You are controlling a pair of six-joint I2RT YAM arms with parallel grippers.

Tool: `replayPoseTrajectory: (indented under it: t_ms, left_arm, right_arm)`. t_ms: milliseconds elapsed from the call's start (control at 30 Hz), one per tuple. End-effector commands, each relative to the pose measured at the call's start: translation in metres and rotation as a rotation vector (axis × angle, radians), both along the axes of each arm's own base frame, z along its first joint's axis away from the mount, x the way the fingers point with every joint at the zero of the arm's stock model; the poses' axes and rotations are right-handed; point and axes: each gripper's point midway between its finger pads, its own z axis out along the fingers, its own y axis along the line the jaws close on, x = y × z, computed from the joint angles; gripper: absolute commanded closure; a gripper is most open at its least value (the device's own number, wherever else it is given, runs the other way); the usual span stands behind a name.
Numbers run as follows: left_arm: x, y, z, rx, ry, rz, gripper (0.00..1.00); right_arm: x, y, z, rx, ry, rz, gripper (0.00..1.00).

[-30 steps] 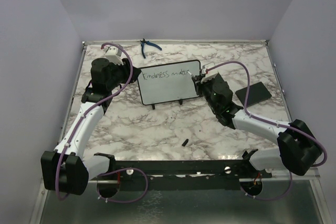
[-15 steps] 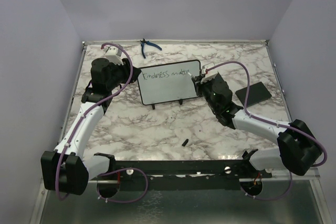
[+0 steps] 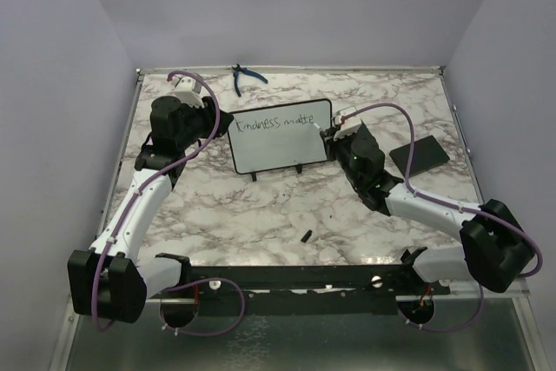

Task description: Write a sentence on the whiteboard

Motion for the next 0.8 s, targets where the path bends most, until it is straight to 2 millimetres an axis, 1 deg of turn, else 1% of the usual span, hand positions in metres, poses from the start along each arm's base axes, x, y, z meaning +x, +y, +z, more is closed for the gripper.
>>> replayPoseTrajectory:
  t_ms: [0,167,333,467,767]
  left_arm:
    - [-0.002,0.001,0.004,0.011,-0.024,0.005,0.65]
    - [-0.003,0.001,0.004,0.012,-0.025,0.005,0.65]
    - [-0.003,0.002,0.005,0.013,-0.029,0.007,0.65]
    - [-0.003,0.002,0.005,0.012,-0.028,0.007,0.65]
    - [-0.002,0.002,0.005,0.013,-0.028,0.007,0.65]
  right_arm:
    - [-0.001,-0.019,-0.001,-0.007,0.003,-0.082,1.0]
    - [0.0,-0.018,0.003,-0.003,-0.006,-0.077,1.0]
    - [-0.007,-0.01,0.007,-0.002,-0.016,-0.01,1.0]
    - [-0.01,-0.01,0.014,0.014,-0.035,-0.004,0.99]
    - [-0.002,-0.007,0.021,0.007,-0.055,-0.009,1.0]
